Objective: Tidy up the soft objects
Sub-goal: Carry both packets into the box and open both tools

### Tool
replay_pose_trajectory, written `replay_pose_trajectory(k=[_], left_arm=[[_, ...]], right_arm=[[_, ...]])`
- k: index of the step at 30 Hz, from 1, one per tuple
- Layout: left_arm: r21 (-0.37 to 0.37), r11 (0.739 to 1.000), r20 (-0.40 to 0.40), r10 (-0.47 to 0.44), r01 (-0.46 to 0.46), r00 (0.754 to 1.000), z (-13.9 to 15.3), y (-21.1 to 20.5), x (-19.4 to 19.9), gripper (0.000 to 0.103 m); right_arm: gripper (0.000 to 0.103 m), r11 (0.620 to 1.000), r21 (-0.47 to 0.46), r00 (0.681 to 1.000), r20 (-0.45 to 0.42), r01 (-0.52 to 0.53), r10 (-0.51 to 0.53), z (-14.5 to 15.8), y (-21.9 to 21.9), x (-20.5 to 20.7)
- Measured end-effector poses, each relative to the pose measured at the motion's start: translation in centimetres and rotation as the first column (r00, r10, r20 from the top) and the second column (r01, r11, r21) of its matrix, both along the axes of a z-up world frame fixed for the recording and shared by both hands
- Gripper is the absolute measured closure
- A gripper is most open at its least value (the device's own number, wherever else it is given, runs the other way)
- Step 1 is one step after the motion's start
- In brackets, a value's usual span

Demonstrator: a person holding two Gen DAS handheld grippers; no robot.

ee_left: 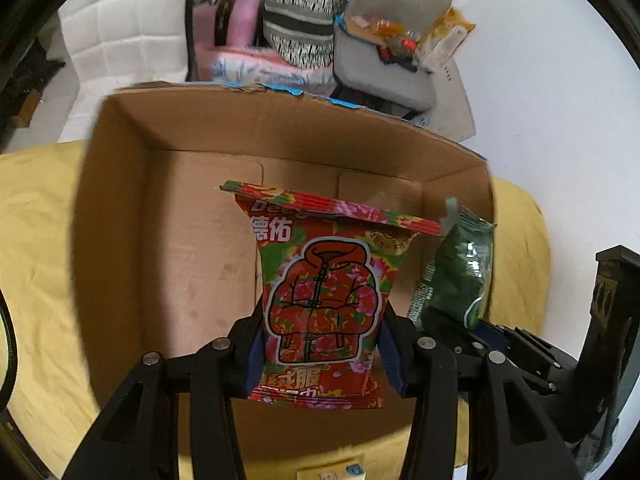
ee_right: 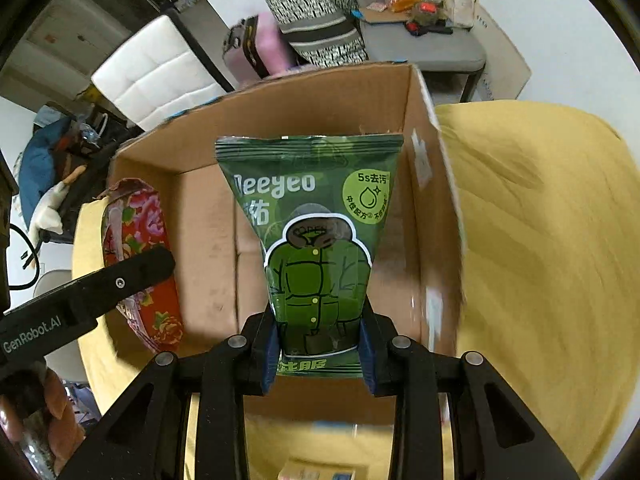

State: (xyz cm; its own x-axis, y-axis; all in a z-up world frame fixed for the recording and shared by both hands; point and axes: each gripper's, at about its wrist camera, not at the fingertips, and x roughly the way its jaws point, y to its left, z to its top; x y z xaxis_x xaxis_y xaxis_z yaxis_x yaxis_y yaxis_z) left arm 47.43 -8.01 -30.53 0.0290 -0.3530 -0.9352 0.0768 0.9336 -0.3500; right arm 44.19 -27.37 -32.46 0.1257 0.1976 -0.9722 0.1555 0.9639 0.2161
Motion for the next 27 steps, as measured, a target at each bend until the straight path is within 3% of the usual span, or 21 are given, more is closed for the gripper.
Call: replay_pose_trajectory(k=[5, 8, 16, 22, 27], left_arm=[[-0.002, 1.0, -0.096, -0.009, 0.009, 0.995, -4.6, -1.5, 3.4, 0.058], [-0.003, 1.0, -0.114, -0.017, 0.017, 0.993, -6.1, -2.2, 4.5, 0.058], [-0.02, 1.0, -0.153, -0.008, 0.005, 0.988, -8.0, -2.9, 5.9, 0.058], [0.065, 0.998, -0.143, -0.015, 0.025, 0.99, -7.9, -3.0, 5.8, 0.051], [0.129, 0.992, -0.082, 0.007, 0.004, 0.997, -6.2, -1.5, 5.1, 0.04]], right_arm=[[0.069, 1.0, 0.001, 0.998, -0.066, -0.004, 0.004, -4.5, -0.8, 3.7], [0.069, 1.0, 0.0, 0.996, -0.094, 0.001, -0.001, -6.4, -0.9, 5.2], [0.067, 0.997, -0.067, 0.994, -0.104, -0.047, 0.04, -7.9, 0.5, 6.9], [0.041, 0.994, -0.068, 0.992, -0.097, -0.084, 0.077, -7.4, 1.5, 7.0], [0.037, 0.99, -0.109, 0.992, -0.093, -0.09, 0.08, -5.9, 2.8, 5.9]])
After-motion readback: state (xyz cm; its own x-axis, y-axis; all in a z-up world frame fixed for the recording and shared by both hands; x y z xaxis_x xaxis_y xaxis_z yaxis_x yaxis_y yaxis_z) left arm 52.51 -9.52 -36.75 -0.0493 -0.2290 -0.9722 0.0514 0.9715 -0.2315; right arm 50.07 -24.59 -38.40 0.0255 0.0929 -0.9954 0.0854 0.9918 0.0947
